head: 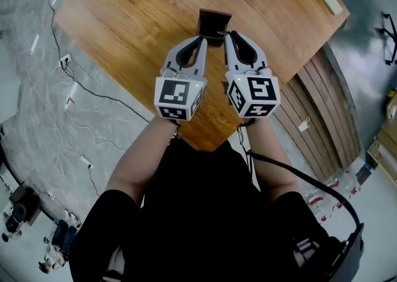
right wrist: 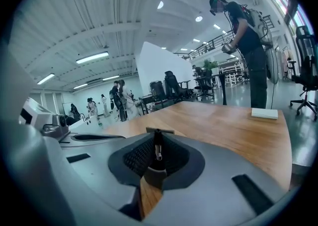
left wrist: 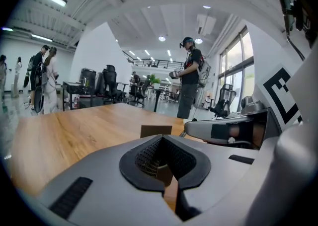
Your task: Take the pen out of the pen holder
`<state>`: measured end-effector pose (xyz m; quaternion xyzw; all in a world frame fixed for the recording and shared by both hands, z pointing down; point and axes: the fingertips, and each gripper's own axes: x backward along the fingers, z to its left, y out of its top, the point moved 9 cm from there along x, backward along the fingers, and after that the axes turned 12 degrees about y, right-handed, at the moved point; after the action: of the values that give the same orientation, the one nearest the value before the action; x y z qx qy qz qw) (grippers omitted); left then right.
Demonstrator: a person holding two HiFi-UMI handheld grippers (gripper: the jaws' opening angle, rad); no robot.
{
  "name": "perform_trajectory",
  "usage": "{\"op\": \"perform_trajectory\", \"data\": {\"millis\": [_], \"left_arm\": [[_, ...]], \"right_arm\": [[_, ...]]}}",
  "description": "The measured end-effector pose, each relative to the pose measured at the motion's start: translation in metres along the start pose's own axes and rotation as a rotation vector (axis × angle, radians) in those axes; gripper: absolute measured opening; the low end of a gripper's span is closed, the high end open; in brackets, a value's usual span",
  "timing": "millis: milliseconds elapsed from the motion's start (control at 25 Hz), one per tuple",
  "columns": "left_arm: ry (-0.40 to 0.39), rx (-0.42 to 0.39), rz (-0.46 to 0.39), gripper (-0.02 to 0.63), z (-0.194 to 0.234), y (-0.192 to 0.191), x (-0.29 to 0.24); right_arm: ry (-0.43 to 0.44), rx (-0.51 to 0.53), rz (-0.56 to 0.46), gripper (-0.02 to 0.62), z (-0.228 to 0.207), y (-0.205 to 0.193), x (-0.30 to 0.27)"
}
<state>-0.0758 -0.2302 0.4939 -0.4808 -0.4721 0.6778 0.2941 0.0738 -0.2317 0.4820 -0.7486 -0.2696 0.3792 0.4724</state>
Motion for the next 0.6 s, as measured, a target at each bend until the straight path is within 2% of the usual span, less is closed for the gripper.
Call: {"op": "perform_trajectory", "data": {"millis": [360,600], "left_arm": [[0.014,-0.024,-0.119,0.000,-0.017,0.057,0.055],[0.012,-0.043,-0.184,0.000,-0.033,0.079,0.097]], "right_arm": [[0.007,0.099,-0.097,0.041,0.041,0.062,0.055],[0.005,0.151,-0.154,0.041,0.067,0.087,0.096]]}}
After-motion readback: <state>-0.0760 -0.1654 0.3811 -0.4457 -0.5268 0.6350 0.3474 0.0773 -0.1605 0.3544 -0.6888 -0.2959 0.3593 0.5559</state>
